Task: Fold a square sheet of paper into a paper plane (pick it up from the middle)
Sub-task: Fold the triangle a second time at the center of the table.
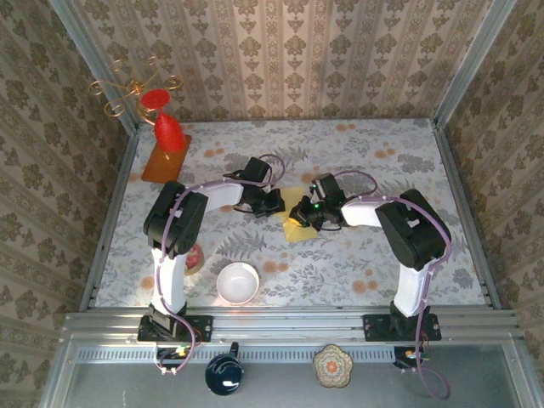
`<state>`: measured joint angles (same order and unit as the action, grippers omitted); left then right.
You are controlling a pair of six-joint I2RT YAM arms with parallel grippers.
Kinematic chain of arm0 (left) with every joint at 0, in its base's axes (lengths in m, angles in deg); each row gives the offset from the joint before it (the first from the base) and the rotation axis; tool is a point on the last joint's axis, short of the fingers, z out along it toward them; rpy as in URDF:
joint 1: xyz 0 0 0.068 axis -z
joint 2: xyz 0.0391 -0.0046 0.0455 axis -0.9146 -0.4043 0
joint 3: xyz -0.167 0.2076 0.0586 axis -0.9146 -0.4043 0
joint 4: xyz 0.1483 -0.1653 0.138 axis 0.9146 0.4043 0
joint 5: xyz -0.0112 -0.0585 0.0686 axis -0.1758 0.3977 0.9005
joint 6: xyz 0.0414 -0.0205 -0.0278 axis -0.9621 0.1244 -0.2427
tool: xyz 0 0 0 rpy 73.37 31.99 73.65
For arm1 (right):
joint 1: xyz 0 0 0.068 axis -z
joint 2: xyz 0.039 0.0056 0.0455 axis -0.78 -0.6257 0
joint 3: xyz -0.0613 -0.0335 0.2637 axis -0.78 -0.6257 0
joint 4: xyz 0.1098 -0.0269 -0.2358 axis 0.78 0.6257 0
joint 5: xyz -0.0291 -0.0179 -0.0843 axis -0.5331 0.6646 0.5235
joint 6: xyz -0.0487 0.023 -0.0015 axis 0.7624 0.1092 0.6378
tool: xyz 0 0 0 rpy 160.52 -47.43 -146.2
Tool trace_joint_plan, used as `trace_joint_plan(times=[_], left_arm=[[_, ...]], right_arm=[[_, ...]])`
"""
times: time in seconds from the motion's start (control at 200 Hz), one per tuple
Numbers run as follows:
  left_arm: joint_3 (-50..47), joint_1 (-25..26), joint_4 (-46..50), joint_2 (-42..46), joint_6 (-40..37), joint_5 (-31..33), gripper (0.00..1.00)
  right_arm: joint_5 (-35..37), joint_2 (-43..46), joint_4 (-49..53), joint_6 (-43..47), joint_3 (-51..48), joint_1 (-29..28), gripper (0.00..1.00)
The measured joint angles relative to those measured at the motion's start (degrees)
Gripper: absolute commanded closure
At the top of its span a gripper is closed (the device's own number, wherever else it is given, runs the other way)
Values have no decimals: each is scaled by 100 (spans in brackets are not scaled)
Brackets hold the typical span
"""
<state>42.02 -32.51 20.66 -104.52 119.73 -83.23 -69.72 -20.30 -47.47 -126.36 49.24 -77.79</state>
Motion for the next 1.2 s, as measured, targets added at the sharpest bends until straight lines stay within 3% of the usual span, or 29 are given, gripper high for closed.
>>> trace_joint_plan(times=[1.2], left_arm=[[0, -7, -7, -4, 0, -46, 89]], right_arm=[[79, -168, 44, 52, 52, 0, 100]])
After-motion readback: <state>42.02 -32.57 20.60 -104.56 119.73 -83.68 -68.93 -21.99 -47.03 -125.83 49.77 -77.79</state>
